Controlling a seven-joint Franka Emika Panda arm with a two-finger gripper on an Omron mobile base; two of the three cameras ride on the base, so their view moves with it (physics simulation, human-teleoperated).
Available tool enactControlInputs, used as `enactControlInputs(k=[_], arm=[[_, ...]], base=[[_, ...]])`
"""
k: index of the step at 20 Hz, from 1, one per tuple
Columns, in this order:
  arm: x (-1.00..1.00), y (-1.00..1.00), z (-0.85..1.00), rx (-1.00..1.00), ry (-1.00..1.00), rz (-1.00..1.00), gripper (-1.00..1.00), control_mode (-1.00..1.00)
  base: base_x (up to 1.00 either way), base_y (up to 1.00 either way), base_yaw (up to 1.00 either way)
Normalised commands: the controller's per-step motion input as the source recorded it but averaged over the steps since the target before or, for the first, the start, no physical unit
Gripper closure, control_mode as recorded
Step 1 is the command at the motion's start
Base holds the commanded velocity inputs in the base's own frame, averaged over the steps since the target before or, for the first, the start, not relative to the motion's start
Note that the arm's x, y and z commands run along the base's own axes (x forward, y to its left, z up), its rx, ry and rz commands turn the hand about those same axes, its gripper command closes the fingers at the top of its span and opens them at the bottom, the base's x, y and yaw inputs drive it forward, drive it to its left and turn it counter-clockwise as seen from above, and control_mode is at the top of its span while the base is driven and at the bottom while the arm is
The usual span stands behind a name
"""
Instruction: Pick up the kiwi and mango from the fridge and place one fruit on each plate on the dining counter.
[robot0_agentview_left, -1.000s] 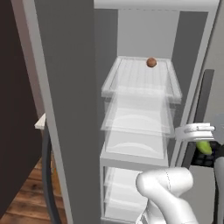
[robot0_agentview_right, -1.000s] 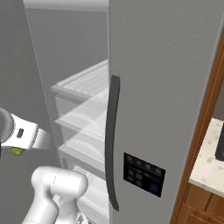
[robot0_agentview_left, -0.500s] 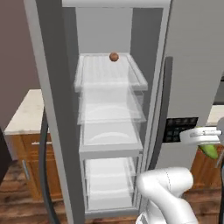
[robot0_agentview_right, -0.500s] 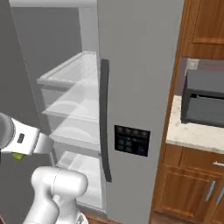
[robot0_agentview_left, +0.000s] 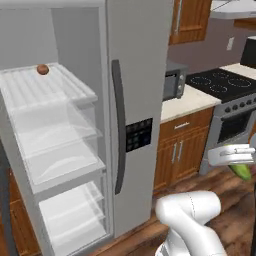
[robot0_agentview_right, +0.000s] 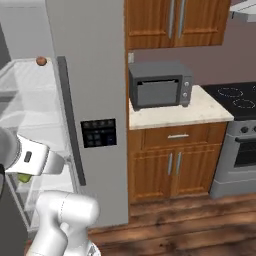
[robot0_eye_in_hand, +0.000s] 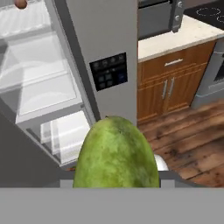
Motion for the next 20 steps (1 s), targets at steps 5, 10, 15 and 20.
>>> enactControlInputs(k=[5,10,15,20], arm=[[0.00,0.00,0.00,0.00,0.00,0.00,1.00,1.00],[0.00,0.00,0.00,0.00,0.00,0.00,1.00,1.00],[0.00,0.00,0.00,0.00,0.00,0.00,1.00,1.00],[0.00,0.00,0.00,0.00,0.00,0.00,1.00,1.00]], base=[[-0.71,0.02,-0.75],[-0.86,0.32,-0.64],[-0.93,0.55,-0.48],[-1.00,0.14,-0.42]])
